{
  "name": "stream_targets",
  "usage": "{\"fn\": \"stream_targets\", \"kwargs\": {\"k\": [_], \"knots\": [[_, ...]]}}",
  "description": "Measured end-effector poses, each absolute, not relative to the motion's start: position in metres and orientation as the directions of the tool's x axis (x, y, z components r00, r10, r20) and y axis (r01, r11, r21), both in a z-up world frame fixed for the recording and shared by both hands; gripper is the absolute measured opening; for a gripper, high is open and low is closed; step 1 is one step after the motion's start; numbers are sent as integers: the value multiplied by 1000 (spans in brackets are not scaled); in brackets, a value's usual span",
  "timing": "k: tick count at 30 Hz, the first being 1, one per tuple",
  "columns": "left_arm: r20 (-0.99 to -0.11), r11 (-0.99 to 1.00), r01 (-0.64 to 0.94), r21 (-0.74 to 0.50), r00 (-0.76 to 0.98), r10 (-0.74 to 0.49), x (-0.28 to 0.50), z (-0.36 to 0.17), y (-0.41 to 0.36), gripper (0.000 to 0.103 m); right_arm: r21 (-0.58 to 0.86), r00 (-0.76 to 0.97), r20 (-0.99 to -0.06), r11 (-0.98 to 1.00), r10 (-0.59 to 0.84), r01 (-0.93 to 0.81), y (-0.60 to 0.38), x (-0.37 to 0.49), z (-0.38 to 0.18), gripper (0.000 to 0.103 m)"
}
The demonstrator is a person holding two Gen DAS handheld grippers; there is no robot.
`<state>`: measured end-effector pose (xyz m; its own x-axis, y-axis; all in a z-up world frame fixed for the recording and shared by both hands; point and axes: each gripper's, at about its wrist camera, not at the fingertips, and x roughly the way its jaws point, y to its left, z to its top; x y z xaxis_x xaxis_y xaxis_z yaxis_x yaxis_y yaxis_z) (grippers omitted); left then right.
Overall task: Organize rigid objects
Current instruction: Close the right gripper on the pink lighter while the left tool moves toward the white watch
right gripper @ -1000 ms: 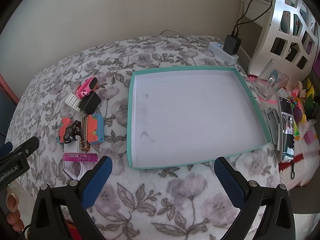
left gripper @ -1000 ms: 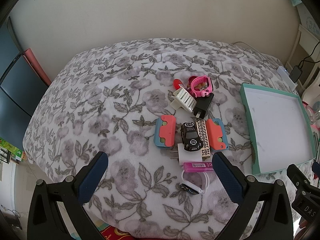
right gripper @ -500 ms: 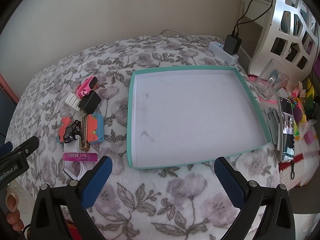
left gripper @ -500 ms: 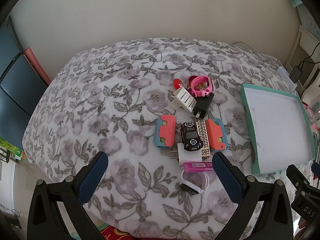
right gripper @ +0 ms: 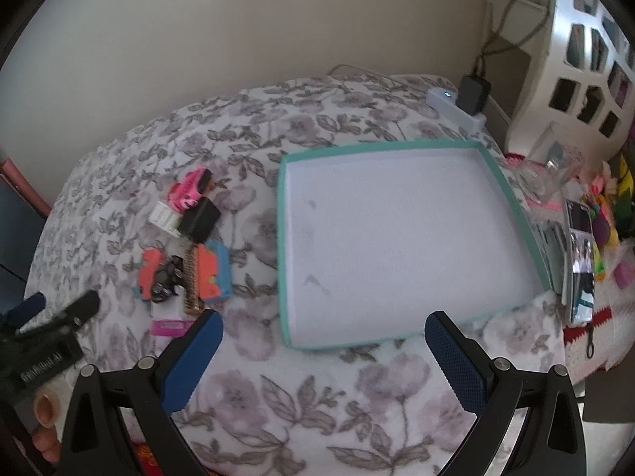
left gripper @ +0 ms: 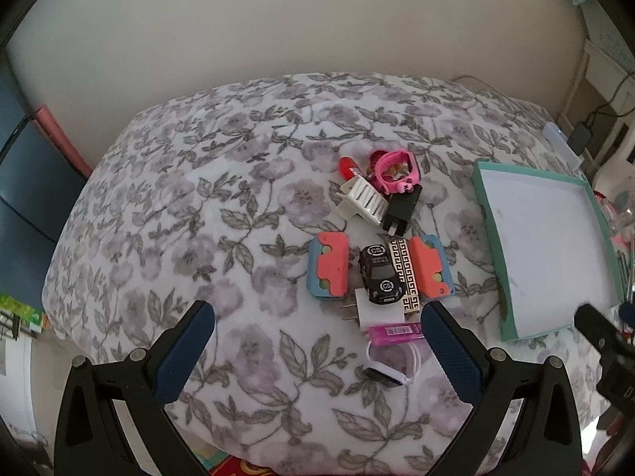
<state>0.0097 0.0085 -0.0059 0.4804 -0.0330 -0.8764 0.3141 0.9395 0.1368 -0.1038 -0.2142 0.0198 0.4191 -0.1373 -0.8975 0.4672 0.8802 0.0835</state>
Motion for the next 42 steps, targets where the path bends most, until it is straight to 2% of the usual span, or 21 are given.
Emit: {"fn": "stream_targets", "kwargs": {"k": [4,11,23,33,36,40,42], "knots": [[-897,926,353,133,441,-39,15,-17,7,103,117,425,-901,893,-88,434,-201,-87,22,103],[-932,961,253,112,362,13,34,-48,36,103,140,319,-947,930,27,339,-164,-61,-18,103],[-949,990,75,121,300,93,44,-78,77,103,293,224,-949,884,223,363,-140,-30,-71,103],[-961,996,10,85,265,80,51,-90,93,103,292,177,-953,895,244,338,-119,-14,-91,103],[-962,996,2,87,262,83,51,-91,95,103,288,174,-955,897,242,334,-116,-11,-93,99],[-959,995,7,100,267,94,52,-91,95,103,286,166,-956,901,243,327,-113,-10,-95,88],[-959,995,13,103,268,96,52,-91,93,103,296,167,-953,898,254,324,-114,-9,-95,85]]}}
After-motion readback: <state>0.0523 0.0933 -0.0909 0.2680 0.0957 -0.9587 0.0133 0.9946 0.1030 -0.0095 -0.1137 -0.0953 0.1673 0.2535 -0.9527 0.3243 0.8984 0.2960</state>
